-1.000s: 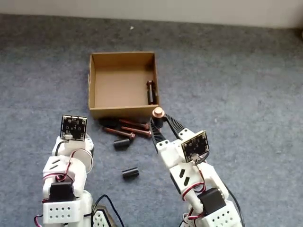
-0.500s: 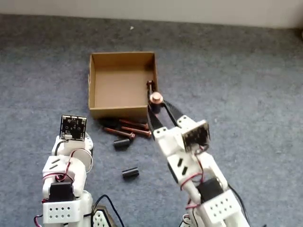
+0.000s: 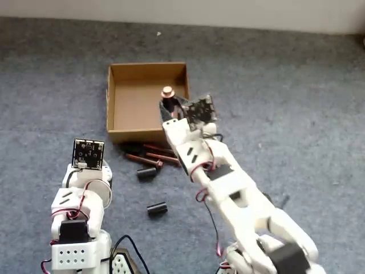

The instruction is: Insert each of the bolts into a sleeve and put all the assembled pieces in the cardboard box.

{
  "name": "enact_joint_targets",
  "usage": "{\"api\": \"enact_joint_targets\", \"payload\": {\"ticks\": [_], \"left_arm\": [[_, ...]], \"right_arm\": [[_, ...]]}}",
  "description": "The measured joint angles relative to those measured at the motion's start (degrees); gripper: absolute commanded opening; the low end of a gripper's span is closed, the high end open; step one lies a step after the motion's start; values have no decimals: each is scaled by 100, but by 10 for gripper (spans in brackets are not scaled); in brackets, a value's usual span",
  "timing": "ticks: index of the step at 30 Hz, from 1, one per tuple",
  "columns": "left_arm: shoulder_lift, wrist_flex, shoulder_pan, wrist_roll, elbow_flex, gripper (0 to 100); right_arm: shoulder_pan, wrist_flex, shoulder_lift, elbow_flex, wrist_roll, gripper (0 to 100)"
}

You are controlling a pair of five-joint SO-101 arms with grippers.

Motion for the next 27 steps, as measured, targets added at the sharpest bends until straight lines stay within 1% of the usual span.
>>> {"api": "enact_joint_targets", "payload": {"ticks": [4, 6, 8, 10, 12, 17, 21, 24, 27], "left_arm": [[0, -9, 0, 0, 9, 7], [0, -35, 0, 0, 26, 7], [0, -44, 0, 0, 26, 7], [0, -44, 0, 0, 26, 7], [0, -44, 0, 0, 26, 7], [0, -44, 0, 0, 26, 7], [0, -44, 0, 0, 26, 6], [0, -44, -70, 0, 26, 7], [0, -53, -360, 0, 26, 7]], "right_arm": [[-132, -70, 1073, -492, 0, 9], [-132, -105, 1538, -791, 0, 39], [-132, -70, 1934, -985, 9, 93], [-132, 149, 2180, -1134, 9, 131], [-132, 387, 2242, -1275, 9, 135], [-141, 501, 2171, -1398, 9, 135], [-149, 607, 1556, -1398, 9, 135], [-149, 1407, 888, -1292, 9, 135], [-149, 2664, 237, -1292, 9, 135]]}}
